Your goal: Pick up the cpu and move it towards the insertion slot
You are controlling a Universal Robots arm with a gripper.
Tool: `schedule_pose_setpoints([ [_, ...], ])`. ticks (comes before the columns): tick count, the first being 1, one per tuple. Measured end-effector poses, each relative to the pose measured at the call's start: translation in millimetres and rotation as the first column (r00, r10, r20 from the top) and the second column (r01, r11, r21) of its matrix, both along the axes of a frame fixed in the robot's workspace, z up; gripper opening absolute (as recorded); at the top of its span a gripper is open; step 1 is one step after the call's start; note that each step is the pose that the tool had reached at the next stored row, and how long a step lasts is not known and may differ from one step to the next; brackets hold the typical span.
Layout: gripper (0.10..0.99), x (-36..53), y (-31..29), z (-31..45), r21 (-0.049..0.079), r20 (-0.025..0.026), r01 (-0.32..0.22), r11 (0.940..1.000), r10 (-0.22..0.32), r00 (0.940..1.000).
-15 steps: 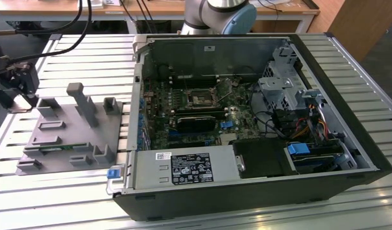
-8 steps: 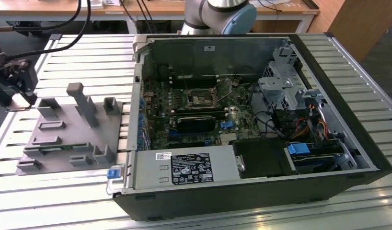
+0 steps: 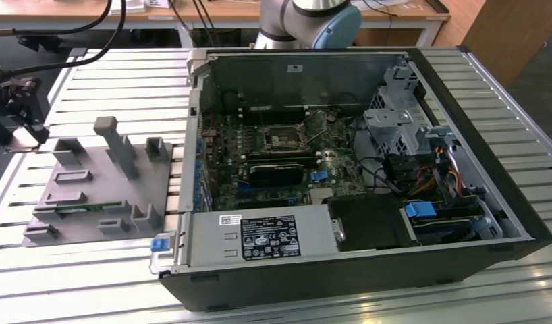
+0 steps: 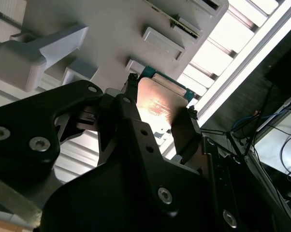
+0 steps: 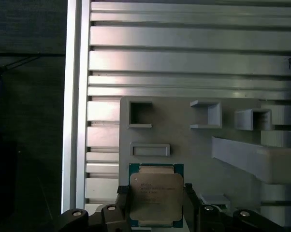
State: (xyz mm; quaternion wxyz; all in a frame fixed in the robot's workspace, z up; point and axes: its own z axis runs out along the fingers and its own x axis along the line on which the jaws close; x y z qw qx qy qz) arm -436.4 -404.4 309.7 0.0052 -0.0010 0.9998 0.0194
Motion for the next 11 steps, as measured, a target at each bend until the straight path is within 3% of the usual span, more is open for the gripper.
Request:
schedule_pose_setpoints([
  [11,0.529,0.0,0.7,11.3,0.0,0.0001,0.0,1.0,0.0,1.0],
])
